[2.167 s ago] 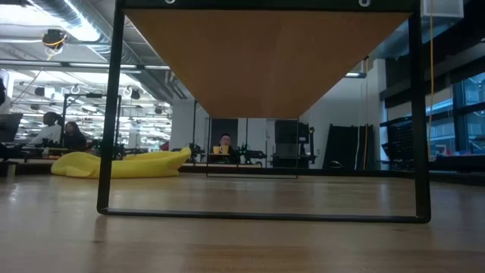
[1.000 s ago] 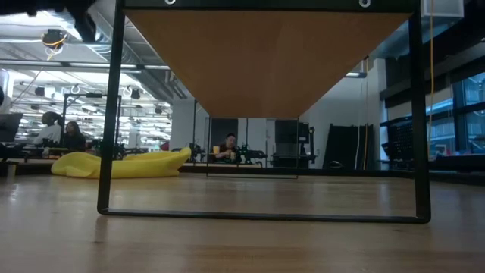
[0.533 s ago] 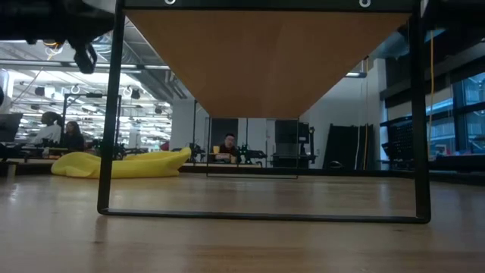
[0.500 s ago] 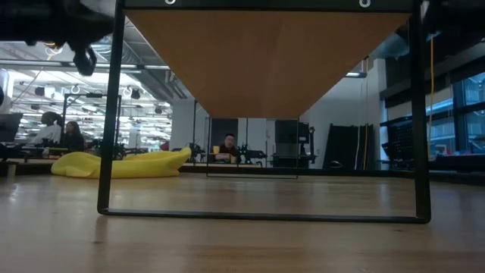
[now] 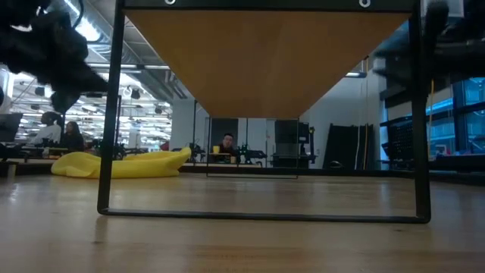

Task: Stack small to large cups/mugs on shelf
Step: Return to Home Position

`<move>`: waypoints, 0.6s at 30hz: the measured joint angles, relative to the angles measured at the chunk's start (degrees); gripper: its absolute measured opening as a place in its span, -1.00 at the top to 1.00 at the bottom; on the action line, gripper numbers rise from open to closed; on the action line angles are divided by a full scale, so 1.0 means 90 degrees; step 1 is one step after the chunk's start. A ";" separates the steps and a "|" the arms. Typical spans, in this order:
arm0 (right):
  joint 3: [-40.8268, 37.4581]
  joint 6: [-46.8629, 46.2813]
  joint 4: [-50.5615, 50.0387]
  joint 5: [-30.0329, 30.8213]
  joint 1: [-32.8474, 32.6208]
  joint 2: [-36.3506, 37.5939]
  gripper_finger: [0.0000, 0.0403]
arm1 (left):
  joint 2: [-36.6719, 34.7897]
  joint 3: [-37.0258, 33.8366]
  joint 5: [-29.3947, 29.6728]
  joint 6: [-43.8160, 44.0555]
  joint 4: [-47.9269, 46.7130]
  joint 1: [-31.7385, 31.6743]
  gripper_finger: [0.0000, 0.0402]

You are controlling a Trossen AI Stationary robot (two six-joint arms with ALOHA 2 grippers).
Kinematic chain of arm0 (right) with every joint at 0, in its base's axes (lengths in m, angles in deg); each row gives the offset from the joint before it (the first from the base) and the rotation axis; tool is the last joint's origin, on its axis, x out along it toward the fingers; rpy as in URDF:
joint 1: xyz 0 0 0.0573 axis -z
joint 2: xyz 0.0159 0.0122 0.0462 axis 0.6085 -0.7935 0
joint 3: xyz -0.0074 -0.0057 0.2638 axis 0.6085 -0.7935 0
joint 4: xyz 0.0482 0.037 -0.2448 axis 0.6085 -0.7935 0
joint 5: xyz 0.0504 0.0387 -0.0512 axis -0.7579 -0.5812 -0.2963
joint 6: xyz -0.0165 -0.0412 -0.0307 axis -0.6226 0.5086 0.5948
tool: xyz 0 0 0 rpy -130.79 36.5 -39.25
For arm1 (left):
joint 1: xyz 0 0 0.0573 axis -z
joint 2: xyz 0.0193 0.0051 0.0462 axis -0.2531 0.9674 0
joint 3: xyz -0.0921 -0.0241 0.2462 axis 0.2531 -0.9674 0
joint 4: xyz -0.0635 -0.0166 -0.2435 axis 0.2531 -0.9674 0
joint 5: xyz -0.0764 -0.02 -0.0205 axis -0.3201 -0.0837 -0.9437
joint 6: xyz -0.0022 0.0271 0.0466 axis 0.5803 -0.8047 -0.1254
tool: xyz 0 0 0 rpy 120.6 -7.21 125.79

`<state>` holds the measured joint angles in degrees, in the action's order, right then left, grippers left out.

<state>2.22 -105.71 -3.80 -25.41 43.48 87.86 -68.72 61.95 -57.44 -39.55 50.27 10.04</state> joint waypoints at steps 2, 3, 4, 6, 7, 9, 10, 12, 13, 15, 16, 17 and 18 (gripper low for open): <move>0.0000 -0.0222 -0.0523 0.0116 0.0000 0.0000 0.20 | 0.0000 0.0000 0.0043 0.0138 -0.0436 0.0002 0.90; 0.0000 -0.0368 -0.0807 0.0138 0.0000 -0.0002 0.20 | 0.0000 0.0000 0.0102 0.0248 -0.0580 0.0002 0.90; 0.0003 -0.0511 -0.1023 0.0143 0.0000 -0.0009 0.20 | 0.0000 0.0000 0.0209 0.0342 -0.0645 0.0002 0.90; 0.0016 -0.0541 -0.0997 0.0130 0.0000 -0.0093 0.20 | 0.0000 0.0001 0.0481 0.0398 -0.0711 0.0002 0.90; 0.0024 -0.0503 -0.0996 0.0128 0.0000 -0.0110 0.20 | 0.0000 0.0002 0.0598 0.0402 -0.0805 0.0002 0.90; 0.0026 -0.0475 -0.1014 0.0130 0.0000 -0.0109 0.20 | 0.0000 0.0002 0.0631 0.0403 -0.0999 0.0002 0.90; 0.0027 -0.0473 -0.1032 0.0129 0.0000 -0.0109 0.20 | 0.0000 0.0002 0.0627 0.0403 -0.1052 0.0002 0.90; 0.0027 -0.0480 -0.1035 0.0129 0.0000 -0.0109 0.20 | 0.0000 0.0002 0.0627 0.0404 -0.1110 0.0002 0.90; 0.0027 -0.0477 -0.1033 0.0135 0.0000 -0.0109 0.20 | 0.0000 0.0002 0.0627 0.0403 -0.1103 0.0002 0.90; 0.0027 -0.0475 -0.1037 0.0137 0.0000 -0.0110 0.20 | 0.0000 0.0002 0.0624 0.0348 -0.1105 0.0002 0.90; 0.0027 -0.0478 -0.1035 0.0137 0.0000 -0.0111 0.20 | 0.0000 0.0002 0.0624 0.0235 -0.1102 0.0002 0.90; 0.0027 -0.0475 -0.1035 0.0138 0.0000 -0.0110 0.20 | 0.0000 0.0002 0.0622 0.0111 -0.1102 0.0002 0.90; 0.0027 -0.0475 -0.1035 0.0140 0.0000 -0.0109 0.20 | 0.0000 0.0002 0.0620 0.0008 -0.1102 0.0002 0.90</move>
<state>2.46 -109.99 -13.12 -24.15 43.48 86.88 -68.72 61.97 -51.87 -39.48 40.35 10.06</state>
